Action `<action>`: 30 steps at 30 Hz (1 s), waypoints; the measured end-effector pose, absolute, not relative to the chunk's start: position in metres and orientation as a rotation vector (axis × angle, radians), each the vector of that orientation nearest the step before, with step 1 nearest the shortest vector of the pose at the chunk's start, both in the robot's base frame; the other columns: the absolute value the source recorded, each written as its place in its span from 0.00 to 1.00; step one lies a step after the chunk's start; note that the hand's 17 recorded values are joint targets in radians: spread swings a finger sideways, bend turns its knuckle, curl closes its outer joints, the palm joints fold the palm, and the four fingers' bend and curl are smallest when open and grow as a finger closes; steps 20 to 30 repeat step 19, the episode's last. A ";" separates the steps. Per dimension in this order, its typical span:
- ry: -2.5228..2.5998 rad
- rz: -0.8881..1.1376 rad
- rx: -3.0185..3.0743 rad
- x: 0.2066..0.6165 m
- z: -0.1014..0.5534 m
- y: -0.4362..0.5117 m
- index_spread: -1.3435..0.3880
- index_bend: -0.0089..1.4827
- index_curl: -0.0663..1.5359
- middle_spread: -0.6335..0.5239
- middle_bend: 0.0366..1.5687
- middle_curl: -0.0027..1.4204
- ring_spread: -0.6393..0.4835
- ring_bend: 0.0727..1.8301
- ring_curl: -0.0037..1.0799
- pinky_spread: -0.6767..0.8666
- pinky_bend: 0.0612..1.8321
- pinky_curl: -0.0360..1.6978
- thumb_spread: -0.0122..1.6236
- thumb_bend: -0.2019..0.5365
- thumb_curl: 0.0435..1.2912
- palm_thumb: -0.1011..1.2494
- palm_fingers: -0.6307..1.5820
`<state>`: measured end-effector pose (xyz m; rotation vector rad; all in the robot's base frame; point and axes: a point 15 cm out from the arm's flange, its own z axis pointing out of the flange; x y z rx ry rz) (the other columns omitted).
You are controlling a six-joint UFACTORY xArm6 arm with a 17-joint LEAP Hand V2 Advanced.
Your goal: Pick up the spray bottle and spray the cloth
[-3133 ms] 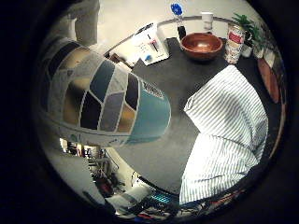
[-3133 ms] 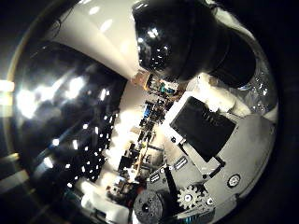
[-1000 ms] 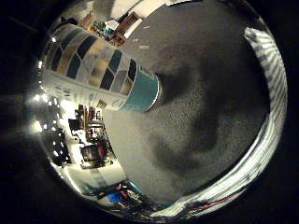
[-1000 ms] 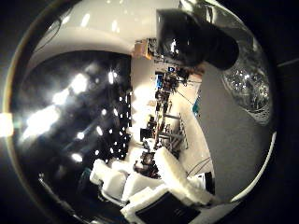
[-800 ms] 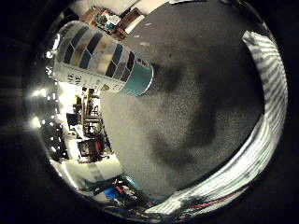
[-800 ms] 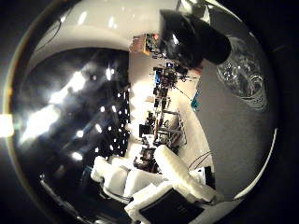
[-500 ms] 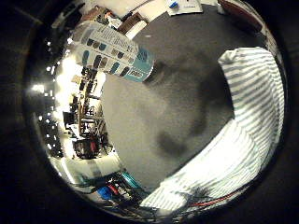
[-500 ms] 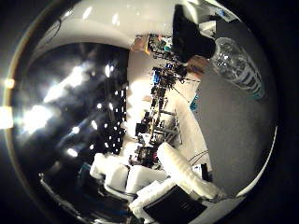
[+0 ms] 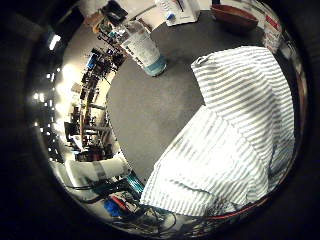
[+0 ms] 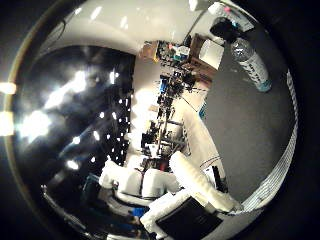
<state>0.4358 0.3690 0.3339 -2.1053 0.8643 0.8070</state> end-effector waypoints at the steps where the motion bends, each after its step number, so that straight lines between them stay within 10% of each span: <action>1: 0.866 0.798 -2.107 0.435 0.337 0.365 0.61 0.11 0.20 0.69 0.10 0.21 0.74 0.13 0.24 0.71 0.21 0.22 0.67 0.24 0.23 0.54 0.28; 30: 0.972 0.687 -2.082 0.399 0.375 0.269 0.61 0.11 0.21 0.70 0.10 0.22 0.75 0.12 0.24 0.71 0.20 0.21 0.68 0.24 0.23 0.54 0.29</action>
